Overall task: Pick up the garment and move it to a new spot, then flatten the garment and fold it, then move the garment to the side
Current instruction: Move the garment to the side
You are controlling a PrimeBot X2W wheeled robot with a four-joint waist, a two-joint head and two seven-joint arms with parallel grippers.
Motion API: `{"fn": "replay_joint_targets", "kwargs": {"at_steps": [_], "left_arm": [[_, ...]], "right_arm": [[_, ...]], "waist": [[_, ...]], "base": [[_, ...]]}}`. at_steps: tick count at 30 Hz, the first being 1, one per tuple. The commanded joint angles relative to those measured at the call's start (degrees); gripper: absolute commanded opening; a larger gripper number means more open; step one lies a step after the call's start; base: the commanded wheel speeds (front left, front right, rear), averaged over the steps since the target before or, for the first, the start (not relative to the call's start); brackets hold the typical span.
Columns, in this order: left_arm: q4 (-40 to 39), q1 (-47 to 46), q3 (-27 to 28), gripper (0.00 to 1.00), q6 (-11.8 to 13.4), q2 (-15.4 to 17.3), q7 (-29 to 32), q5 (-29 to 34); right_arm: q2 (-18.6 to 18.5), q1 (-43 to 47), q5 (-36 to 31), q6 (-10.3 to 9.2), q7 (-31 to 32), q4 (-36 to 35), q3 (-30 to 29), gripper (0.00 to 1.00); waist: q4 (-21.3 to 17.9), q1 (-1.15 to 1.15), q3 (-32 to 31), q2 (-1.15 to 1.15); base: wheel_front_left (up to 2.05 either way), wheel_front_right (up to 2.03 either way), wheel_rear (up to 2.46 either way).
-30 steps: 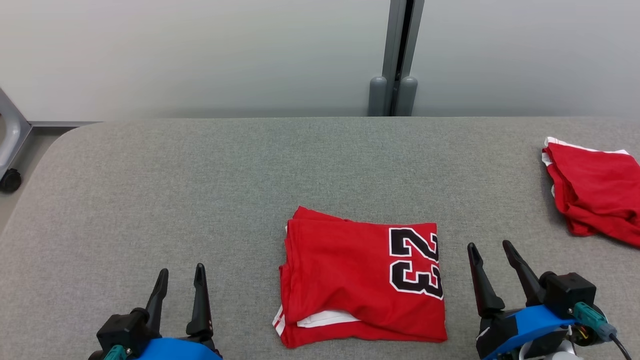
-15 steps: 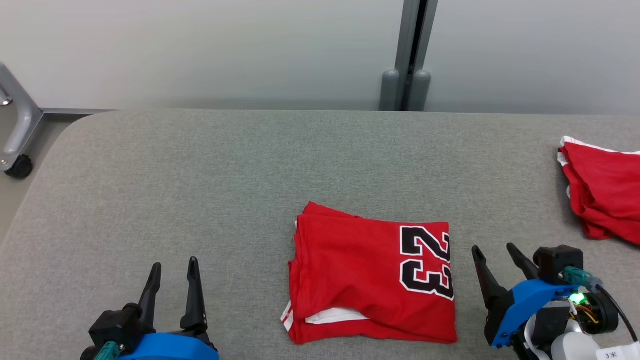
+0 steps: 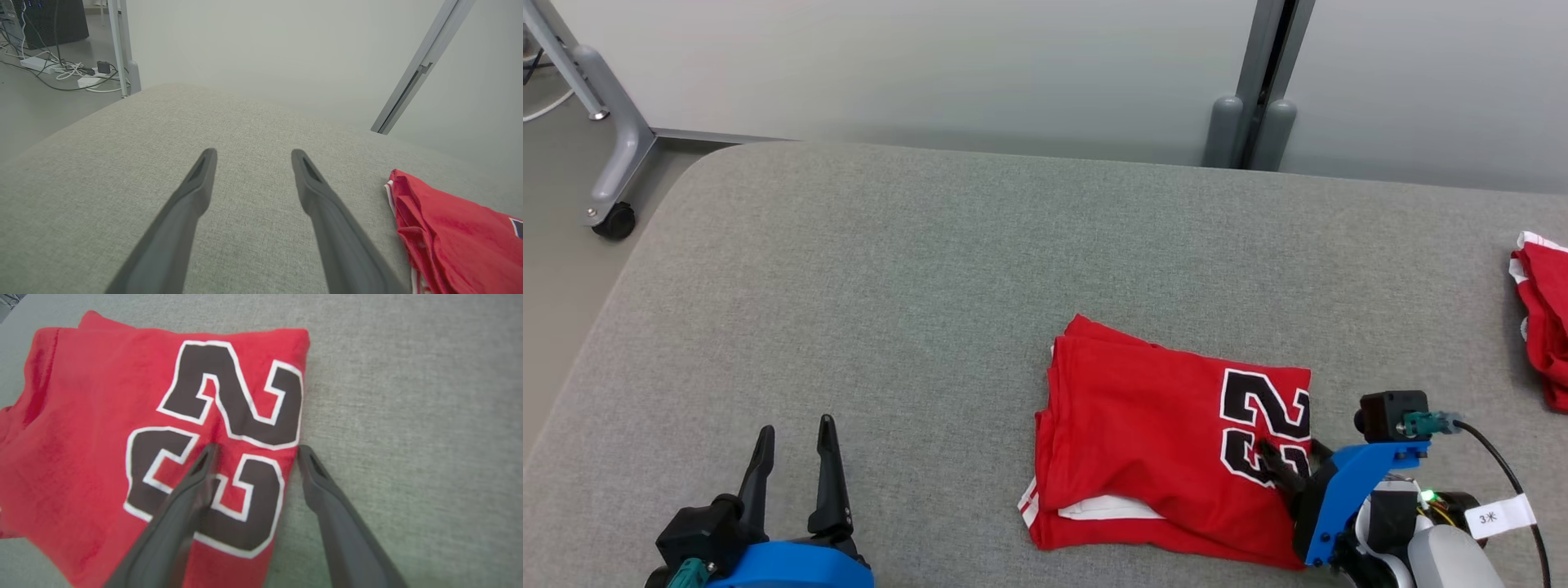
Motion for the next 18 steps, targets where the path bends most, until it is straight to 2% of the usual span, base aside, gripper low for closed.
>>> {"fn": "replay_joint_targets", "kwargs": {"at_steps": [1, 2, 5, 6, 9, 12, 18], "left_arm": [[-0.1, 0.3, 0.4, 1.0, -0.1, -0.1, -0.3, 0.4], [-0.1, 0.3, 0.5, 1.0, -0.1, -0.2, -0.3, 0.6], [-0.1, 0.2, 0.3, 1.0, -0.4, -0.3, -0.3, 1.1], [-0.2, 0.0, 0.1, 1.0, -0.4, -0.4, -0.3, 1.3], [-0.5, -0.5, -0.4, 1.0, -0.4, -0.4, -0.3, 1.9], [-1.2, -1.1, -1.0, 1.0, -0.3, -0.3, -0.3, 2.6], [-2.2, -2.0, -1.7, 1.0, -0.4, -0.3, -0.2, 3.7]], "right_arm": [[-0.1, -0.8, 1.1, 0.01, 0.4, 0.8, 0.5, 1.0], [-0.1, -1.3, 1.5, 0.01, 0.6, 1.6, 0.5, 1.0], [-0.1, -2.4, 1.3, 0.01, 0.2, 3.7, 0.6, 0.17], [-0.1, -2.8, 1.2, 0.01, -0.2, 4.2, 0.4, 0.0], [-0.4, -4.4, 0.6, 0.01, -2.6, 4.7, 0.2, 0.0], [-2.3, -5.3, 0.3, -0.01, -4.2, 4.4, 0.4, 0.0], [-6.2, -6.3, 0.5, 0.0, -6.4, 0.9, -0.5, 0.0]], "waist": [[0.2, -0.01, 0.2, 0.0], [0.3, -0.01, 0.3, 0.0], [0.3, -0.01, 0.6, 0.0], [0.2, -0.01, 0.7, 0.0], [-0.7, -0.01, 1.0, 0.0], [-2.6, -0.01, 1.4, 0.0], [-9.5, -0.01, 2.7, 0.0]], "base": [[0.0, 0.0, 0.0], [0.0, 0.0, 0.0], [0.0, 0.0, 0.0], [0.0, 0.0, 0.0], [0.0, 0.0, 0.0], [0.0, 0.0, 0.0], [0.0, 0.0, 0.0]]}}
